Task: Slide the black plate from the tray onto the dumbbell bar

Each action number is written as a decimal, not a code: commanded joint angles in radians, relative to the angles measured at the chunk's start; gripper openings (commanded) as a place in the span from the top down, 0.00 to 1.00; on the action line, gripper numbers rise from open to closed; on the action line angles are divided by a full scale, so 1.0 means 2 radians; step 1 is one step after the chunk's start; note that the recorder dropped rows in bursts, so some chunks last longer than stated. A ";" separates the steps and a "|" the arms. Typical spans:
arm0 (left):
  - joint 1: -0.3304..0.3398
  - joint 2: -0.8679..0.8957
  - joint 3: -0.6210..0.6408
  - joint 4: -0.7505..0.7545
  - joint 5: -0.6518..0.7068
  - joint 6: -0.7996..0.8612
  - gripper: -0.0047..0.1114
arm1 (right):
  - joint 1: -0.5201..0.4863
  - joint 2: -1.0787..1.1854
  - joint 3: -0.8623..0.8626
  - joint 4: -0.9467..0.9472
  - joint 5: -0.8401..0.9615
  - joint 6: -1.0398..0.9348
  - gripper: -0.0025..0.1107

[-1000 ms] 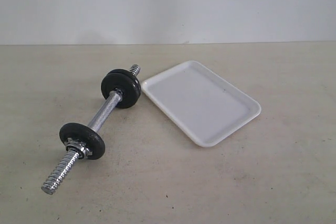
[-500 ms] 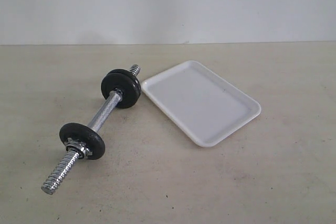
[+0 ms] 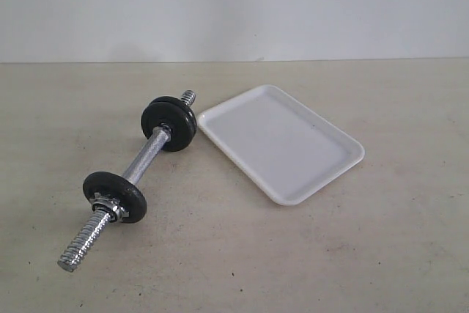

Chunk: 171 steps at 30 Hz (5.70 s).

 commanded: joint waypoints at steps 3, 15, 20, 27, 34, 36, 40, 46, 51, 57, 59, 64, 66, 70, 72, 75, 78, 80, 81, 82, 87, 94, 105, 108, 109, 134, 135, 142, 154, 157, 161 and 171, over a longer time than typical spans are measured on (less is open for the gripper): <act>0.001 -0.002 0.002 -0.006 0.003 0.001 0.92 | -0.082 -0.041 0.031 -0.002 0.055 0.014 0.98; 0.001 -0.002 0.002 -0.006 0.003 0.001 0.92 | -0.250 -0.113 0.138 -0.016 0.017 0.082 0.98; 0.001 -0.002 0.002 -0.006 0.001 0.001 0.92 | -0.258 -0.113 0.192 -0.017 0.008 0.052 0.98; 0.001 -0.002 0.002 -0.006 -0.002 0.001 0.92 | -0.258 -0.113 0.192 -0.017 0.025 0.049 0.98; 0.001 -0.002 0.002 -0.006 -0.002 0.001 0.92 | -0.258 -0.113 0.192 -0.096 0.020 0.124 0.98; 0.001 -0.002 0.002 -0.006 -0.002 0.001 0.92 | -0.258 -0.113 0.192 -0.192 0.023 0.211 0.98; 0.001 -0.002 0.002 -0.006 -0.001 0.001 0.92 | -0.260 -0.113 0.192 -0.247 0.049 0.255 0.98; 0.001 -0.002 0.002 -0.006 -0.001 0.001 0.92 | -0.309 -0.113 0.192 -0.229 0.155 0.253 0.98; 0.001 -0.002 0.002 -0.006 -0.002 0.001 0.92 | -0.323 -0.113 0.192 -0.224 0.154 0.253 0.98; 0.001 -0.002 0.002 -0.006 -0.003 0.001 0.92 | -0.315 -0.113 0.192 -0.224 0.154 0.249 0.98; 0.001 -0.002 0.002 -0.006 -0.003 0.001 0.92 | -0.302 -0.113 0.192 -0.224 0.154 0.249 0.98; 0.001 -0.002 0.002 -0.006 -0.003 0.001 0.92 | -0.286 -0.113 0.192 -0.224 0.154 0.272 0.98; 0.001 -0.002 0.002 -0.006 -0.003 0.001 0.92 | -0.286 -0.113 0.192 -0.224 0.149 0.276 0.98; 0.001 -0.002 0.002 -0.006 -0.002 0.001 0.92 | -0.286 -0.113 0.192 -0.224 0.149 0.276 0.98; 0.001 -0.002 0.002 -0.006 -0.002 0.001 0.92 | -0.286 -0.113 0.192 -0.224 0.149 0.276 0.98; 0.001 -0.002 0.002 -0.006 -0.002 0.001 0.92 | -0.286 -0.113 0.192 -0.224 0.150 0.276 0.98; 0.001 -0.002 0.002 -0.006 -0.002 0.001 0.92 | -0.286 -0.113 0.192 -0.224 0.150 0.276 0.98; 0.001 -0.002 0.002 -0.006 -0.002 0.001 0.92 | -0.286 -0.113 0.192 -0.224 0.150 0.276 0.98; 0.001 -0.002 0.002 -0.006 -0.002 0.001 0.92 | -0.286 -0.113 0.192 -0.224 0.150 0.276 0.98; 0.001 -0.002 0.002 -0.006 -0.002 0.001 0.92 | -0.286 -0.113 0.192 -0.224 0.150 0.276 0.98; 0.001 -0.002 0.002 -0.006 -0.003 0.001 0.92 | -0.286 -0.113 0.192 -0.224 0.150 0.276 0.98; 0.002 -0.026 0.002 -0.005 -0.034 0.006 0.92 | -0.286 -0.113 0.192 -0.224 0.150 0.276 0.98; 0.053 -0.083 0.040 0.053 -0.087 0.009 0.92 | -0.286 -0.113 0.192 -0.224 0.151 0.276 0.98; 0.085 -0.083 0.073 0.050 -0.087 0.003 0.92 | -0.286 -0.113 0.192 -0.224 0.151 0.276 0.98; 0.094 -0.083 0.083 0.050 -0.087 0.003 0.92 | -0.286 -0.113 0.192 -0.224 0.151 0.276 0.98; 0.112 -0.083 0.154 0.504 -0.196 -0.467 0.92 | -0.286 -0.113 0.192 -0.224 0.151 0.276 0.98; 0.112 -0.083 0.167 0.512 -0.210 -0.496 0.92 | -0.286 -0.113 0.192 -0.224 0.151 0.276 0.98; 0.112 -0.083 0.183 0.523 -0.138 -0.504 0.92 | -0.286 -0.113 0.192 -0.224 0.151 0.276 0.98; 0.112 -0.083 0.183 0.539 -0.004 -0.497 0.92 | -0.286 -0.113 0.192 -0.224 0.151 0.276 0.98; 0.112 -0.083 0.183 0.539 -0.004 -0.505 0.92 | -0.286 -0.113 0.192 -0.224 0.151 0.276 0.98; 0.112 -0.083 0.183 0.539 -0.004 -0.505 0.92 | -0.286 -0.113 0.192 -0.224 0.151 0.276 0.98; 0.117 -0.083 0.183 0.533 -0.006 -0.533 0.92 | -0.286 -0.113 0.192 -0.224 0.151 0.276 0.98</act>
